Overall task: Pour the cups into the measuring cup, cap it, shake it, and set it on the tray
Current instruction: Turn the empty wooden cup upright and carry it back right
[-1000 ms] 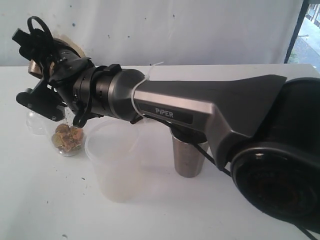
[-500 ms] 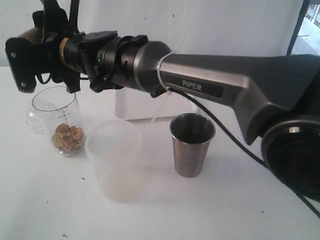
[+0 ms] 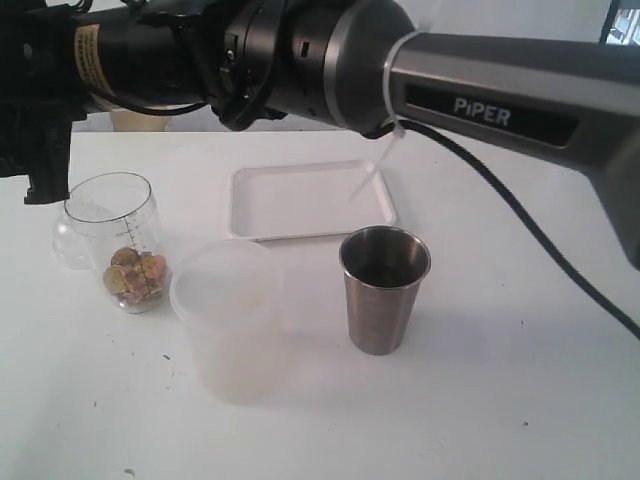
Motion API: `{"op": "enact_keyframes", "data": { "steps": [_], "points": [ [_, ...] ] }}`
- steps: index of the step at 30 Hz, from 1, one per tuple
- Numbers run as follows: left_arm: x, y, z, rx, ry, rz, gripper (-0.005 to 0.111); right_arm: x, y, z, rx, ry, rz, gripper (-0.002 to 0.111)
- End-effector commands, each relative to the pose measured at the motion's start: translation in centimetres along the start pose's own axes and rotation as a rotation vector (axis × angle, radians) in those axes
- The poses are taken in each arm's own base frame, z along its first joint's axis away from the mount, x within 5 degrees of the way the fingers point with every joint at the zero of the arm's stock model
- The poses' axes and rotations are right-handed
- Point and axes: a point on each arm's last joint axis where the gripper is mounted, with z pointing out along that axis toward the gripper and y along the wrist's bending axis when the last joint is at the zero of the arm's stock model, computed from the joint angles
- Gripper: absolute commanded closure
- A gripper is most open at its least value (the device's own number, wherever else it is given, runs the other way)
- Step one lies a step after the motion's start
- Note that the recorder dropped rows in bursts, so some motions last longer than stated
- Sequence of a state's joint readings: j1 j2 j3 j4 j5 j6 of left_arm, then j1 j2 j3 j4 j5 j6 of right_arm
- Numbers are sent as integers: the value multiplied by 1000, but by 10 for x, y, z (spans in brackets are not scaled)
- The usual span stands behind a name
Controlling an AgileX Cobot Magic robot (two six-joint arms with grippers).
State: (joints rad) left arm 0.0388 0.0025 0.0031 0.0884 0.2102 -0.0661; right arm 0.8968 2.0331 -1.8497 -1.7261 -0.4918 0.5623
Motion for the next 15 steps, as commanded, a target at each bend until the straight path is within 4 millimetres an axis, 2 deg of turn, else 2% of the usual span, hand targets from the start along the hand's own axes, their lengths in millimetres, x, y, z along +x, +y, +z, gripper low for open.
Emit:
{"op": "enact_keyframes", "data": {
  "steps": [1, 4, 9, 13, 15],
  "points": [
    [-2, 0, 0, 1, -14, -4, 107, -9, -2, -10, -15, -15, 21, 108],
    [-2, 0, 0, 1, -14, -4, 107, -2, 5, -10, -12, 42, -53, 108],
    [-2, 0, 0, 1, -14, -4, 107, 1, 33, 0, -26, 205, -238, 108],
    [-2, 0, 0, 1, -14, -4, 107, -4, 46, 2, -58, 205, -257, 108],
    [-2, 0, 0, 1, -14, -4, 107, -4, 46, 0, -60, 205, -257, 108]
  ]
}}
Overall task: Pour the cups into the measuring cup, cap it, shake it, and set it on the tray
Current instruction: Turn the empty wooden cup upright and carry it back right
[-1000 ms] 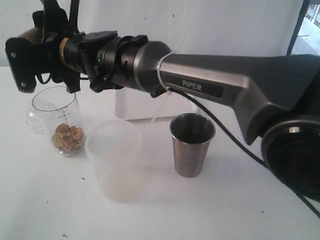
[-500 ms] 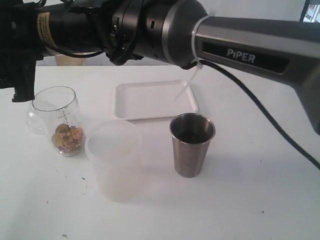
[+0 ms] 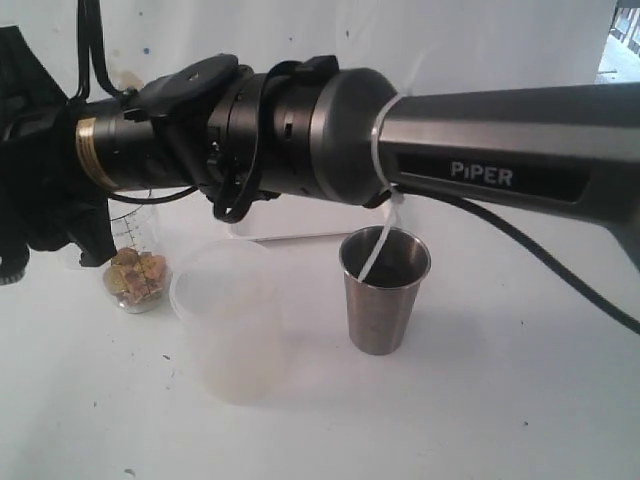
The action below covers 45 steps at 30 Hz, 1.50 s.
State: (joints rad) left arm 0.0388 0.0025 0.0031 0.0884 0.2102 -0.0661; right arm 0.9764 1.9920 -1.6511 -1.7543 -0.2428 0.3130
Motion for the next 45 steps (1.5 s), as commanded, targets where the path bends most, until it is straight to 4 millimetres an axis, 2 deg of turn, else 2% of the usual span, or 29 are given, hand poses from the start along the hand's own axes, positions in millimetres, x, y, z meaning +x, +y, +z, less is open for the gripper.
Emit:
{"op": "enact_keyframes", "data": {
  "steps": [1, 5, 8, 11, 15, 17, 21, 24, 28, 32, 37, 40, 43, 45],
  "points": [
    [-2, 0, 0, 1, -14, -4, 107, -5, -4, -7, 14, 12, -17, 108],
    [-2, 0, 0, 1, -14, -4, 107, -6, -8, -10, 26, 16, 29, 108],
    [-2, 0, 0, 1, -14, -4, 107, -4, -21, -19, 86, 47, 315, 108],
    [-2, 0, 0, 1, -14, -4, 107, 5, -42, -39, 180, 84, 586, 108],
    [-2, 0, 0, 1, -14, -4, 107, 19, -63, -71, 330, 175, 803, 108],
    [-2, 0, 0, 1, -14, -4, 107, 23, -68, -91, 392, 219, 871, 108],
    [-2, 0, 0, 1, -14, -4, 107, 38, -64, -131, 475, 323, 964, 108],
    [-2, 0, 0, 1, -14, -4, 107, 56, -52, -164, 536, 429, 1041, 108],
    [-2, 0, 0, 1, -14, -4, 107, 92, -37, -213, 642, 553, 1178, 108],
    [-2, 0, 0, 1, -14, -4, 107, 125, -14, -249, 675, 571, 1323, 108],
    [-2, 0, 0, 1, -14, -4, 107, 167, 39, -277, 619, 633, 1467, 108],
    [-2, 0, 0, 1, -14, -4, 107, 189, 66, -285, 568, 635, 1538, 108],
    [-2, 0, 0, 1, -14, -4, 107, 212, 84, -288, 534, 521, 1563, 108],
    [-2, 0, 0, 1, -14, -4, 107, 226, 94, -290, 625, 410, 1594, 108]
  ]
}}
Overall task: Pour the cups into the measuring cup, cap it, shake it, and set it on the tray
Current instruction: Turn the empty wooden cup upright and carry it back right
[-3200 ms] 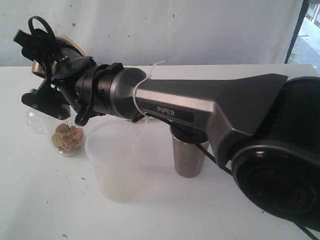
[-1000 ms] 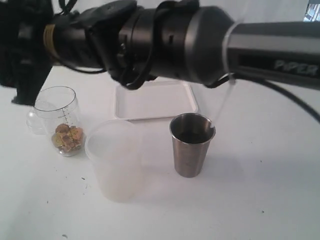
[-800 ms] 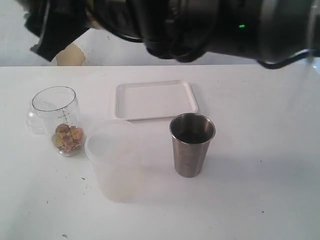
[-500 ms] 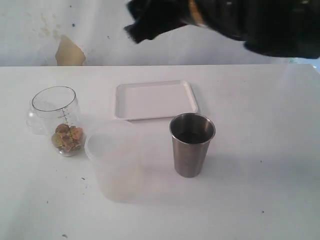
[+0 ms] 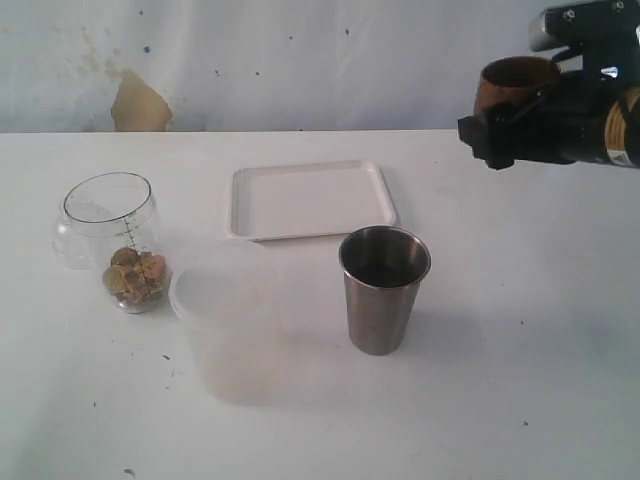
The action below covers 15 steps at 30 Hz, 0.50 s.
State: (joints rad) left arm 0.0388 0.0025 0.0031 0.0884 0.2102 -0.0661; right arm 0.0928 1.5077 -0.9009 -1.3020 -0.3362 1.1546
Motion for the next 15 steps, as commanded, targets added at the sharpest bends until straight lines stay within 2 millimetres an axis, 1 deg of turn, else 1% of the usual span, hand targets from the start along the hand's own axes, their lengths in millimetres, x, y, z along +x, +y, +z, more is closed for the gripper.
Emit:
{"op": "enact_keyframes", "data": {
  "steps": [1, 3, 6, 8, 12, 15],
  "points": [
    [-2, 0, 0, 1, -14, -4, 107, 18, -26, 17, -76, -195, 73, 108],
    [-2, 0, 0, 1, -14, -4, 107, 32, -36, 28, -4, -221, 61, 108],
    [-2, 0, 0, 1, -14, -4, 107, 58, -46, 49, 50, -176, 0, 108],
    [-2, 0, 0, 1, -14, -4, 107, 75, -46, 61, 30, -172, -31, 108],
    [-2, 0, 0, 1, -14, -4, 107, 99, -45, 79, -21, -195, -45, 108],
    [-2, 0, 0, 1, -14, -4, 107, 118, -48, 94, -32, -169, -43, 108]
  ]
}}
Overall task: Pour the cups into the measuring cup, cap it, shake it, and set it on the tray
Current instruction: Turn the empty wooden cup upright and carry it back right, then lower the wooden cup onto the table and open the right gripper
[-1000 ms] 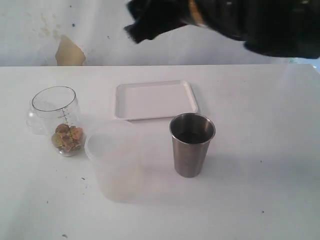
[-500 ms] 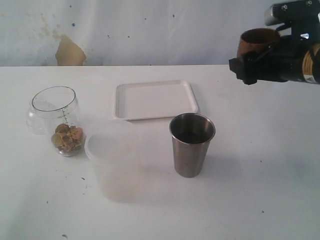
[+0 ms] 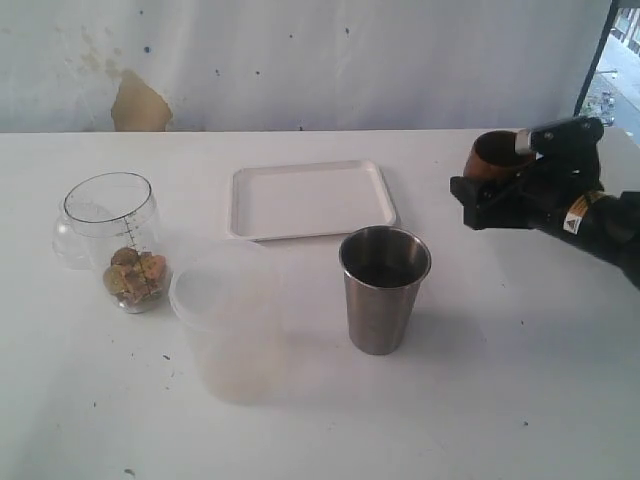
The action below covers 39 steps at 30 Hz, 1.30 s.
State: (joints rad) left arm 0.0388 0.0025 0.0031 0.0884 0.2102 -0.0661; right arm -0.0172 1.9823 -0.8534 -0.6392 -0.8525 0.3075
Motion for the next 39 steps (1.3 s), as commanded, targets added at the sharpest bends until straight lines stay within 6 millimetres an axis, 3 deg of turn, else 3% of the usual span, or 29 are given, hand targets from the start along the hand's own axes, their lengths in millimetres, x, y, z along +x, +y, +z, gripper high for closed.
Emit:
{"op": "enact_keyframes", "data": {
  "steps": [1, 18, 20, 22, 23, 24, 25, 27, 39],
  "points": [
    [-2, 0, 0, 1, -14, -4, 107, 21, -4, 15, -15, -18, -26, 108],
    [-2, 0, 0, 1, -14, -4, 107, 58, -7, 40, -59, -10, -23, 107],
    [-2, 0, 0, 1, -14, -4, 107, 59, -7, 40, -62, -7, -24, 98],
    [-2, 0, 0, 1, -14, -4, 107, 59, -7, 40, -60, -7, -23, 80],
    [-2, 0, 0, 1, -14, -4, 107, 59, -7, 40, -56, -8, -20, 63],
    [-2, 0, 0, 1, -14, -4, 107, 59, -7, 40, -56, -8, -20, 55],
    [-2, 0, 0, 1, -14, -4, 107, 59, -7, 40, -55, -8, -19, 37],
    [-2, 0, 0, 1, -14, -4, 107, 59, -9, 40, -31, -12, -7, 21],
    [-2, 0, 0, 1, -14, -4, 107, 57, 4, 43, -114, -19, 11, 17]
  ]
}}
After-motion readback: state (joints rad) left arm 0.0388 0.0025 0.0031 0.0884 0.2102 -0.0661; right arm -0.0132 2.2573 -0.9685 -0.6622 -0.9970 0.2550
